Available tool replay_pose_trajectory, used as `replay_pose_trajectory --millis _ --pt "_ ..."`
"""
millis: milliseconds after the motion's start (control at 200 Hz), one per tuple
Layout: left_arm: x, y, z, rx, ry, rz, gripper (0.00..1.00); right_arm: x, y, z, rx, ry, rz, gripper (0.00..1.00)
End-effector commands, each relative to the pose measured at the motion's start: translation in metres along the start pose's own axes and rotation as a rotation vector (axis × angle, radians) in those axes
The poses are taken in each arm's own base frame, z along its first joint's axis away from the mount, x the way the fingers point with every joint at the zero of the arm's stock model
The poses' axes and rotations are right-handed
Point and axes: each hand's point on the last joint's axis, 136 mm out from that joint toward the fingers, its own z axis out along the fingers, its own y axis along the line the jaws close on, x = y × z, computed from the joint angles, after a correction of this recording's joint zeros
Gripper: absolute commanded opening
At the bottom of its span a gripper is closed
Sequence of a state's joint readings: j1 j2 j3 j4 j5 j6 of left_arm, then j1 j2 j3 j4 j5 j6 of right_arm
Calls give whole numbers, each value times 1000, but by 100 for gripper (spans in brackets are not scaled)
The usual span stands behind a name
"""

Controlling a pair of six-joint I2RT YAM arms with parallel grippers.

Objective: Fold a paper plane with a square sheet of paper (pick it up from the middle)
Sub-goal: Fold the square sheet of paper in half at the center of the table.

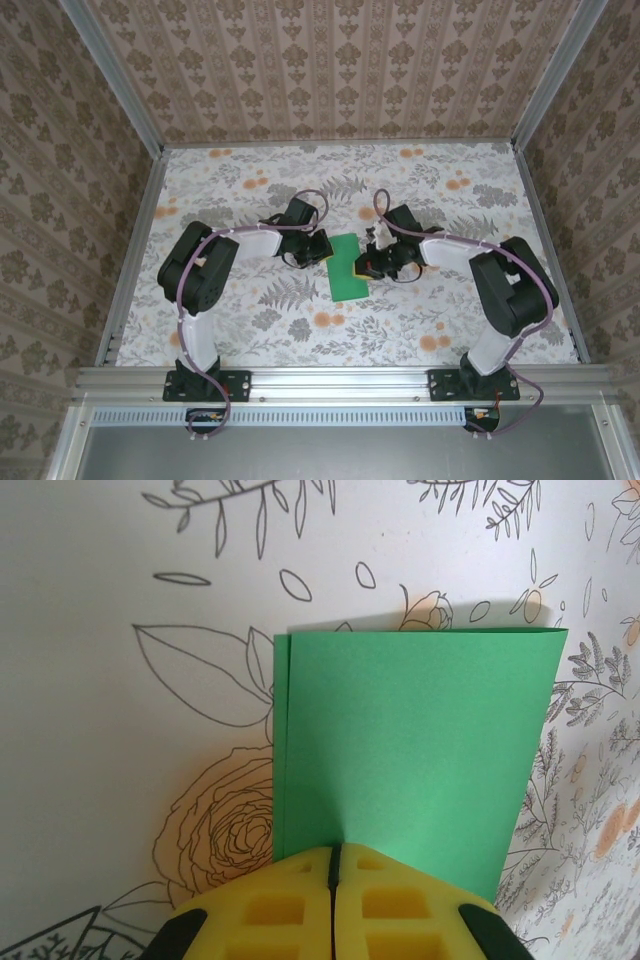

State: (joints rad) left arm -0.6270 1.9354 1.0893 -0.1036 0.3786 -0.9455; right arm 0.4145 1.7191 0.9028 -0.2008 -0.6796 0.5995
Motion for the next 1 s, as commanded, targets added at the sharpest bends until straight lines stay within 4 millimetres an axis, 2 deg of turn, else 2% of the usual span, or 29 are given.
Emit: replay_pose_trajectory --millis 0,90,180,310,485,575,695,805,910,995 --pt "51 97 10 -346 149 -84 8 -5 -10 13 42 6 20 0" --pt "50 97 10 -346 147 -83 8 -3 -17 19 55 17 31 0" --pt "50 97 10 -347 146 -81 8 8 -30 23 80 42 48 0" --pt "51 99 10 -353 145 -86 8 32 -47 21 116 78 71 0" --pt "50 99 10 -349 140 -81 8 75 -72 15 154 126 121 0" --pt "48 95 11 -338 137 -63 8 86 -78 13 156 124 142 0" --pt "35 75 10 -286 120 -2 9 73 -67 13 132 74 137 0" --pt "17 40 1 -201 86 78 14 55 -44 19 109 23 106 0" --pt "-2 -1 -20 -110 36 146 21 40 -19 19 96 -31 79 0" --pt "-17 -23 -46 -55 -21 171 31 24 -3 8 109 -106 43 1"
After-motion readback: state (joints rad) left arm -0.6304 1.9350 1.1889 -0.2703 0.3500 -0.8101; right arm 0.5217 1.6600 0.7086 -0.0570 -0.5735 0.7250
